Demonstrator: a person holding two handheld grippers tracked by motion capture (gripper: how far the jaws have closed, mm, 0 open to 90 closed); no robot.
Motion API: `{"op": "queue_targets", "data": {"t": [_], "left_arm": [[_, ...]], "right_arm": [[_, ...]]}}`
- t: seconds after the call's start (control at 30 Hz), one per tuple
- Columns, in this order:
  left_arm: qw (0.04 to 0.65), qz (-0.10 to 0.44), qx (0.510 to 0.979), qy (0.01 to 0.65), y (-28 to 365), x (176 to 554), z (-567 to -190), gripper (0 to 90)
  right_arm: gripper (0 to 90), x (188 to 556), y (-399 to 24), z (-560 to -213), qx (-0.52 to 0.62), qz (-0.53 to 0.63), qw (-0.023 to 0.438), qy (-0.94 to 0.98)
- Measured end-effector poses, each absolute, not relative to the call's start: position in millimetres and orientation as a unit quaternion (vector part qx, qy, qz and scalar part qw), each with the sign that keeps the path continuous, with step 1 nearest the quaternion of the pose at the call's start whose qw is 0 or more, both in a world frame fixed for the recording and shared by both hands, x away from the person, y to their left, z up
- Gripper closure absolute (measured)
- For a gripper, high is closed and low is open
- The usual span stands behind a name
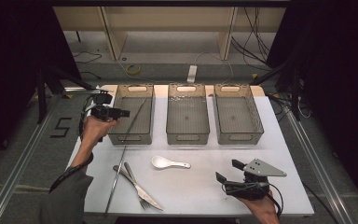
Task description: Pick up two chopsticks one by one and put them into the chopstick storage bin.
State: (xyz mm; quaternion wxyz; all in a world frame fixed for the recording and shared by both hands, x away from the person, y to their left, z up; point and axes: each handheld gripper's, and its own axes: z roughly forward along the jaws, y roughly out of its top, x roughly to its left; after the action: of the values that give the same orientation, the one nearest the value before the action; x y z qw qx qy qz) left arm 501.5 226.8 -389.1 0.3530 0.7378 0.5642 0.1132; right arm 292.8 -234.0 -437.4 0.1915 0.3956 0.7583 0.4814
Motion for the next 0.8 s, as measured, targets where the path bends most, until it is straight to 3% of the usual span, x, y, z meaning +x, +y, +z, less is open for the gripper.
{"op": "queue_targets", "data": {"t": [0.3, 0.8], "left_arm": [[0.336, 0.108, 0.761, 0.545, 225, 454, -386, 29.7], [0.259, 0.08, 0.78, 0.564, 240, 397, -418, 26.9]], "right_arm": [[24.3, 293, -234, -437, 0.396, 0.48, 0.192, 0.759], [24.2, 291, -232, -436, 0.39, 0.481, 0.194, 0.76]]}}
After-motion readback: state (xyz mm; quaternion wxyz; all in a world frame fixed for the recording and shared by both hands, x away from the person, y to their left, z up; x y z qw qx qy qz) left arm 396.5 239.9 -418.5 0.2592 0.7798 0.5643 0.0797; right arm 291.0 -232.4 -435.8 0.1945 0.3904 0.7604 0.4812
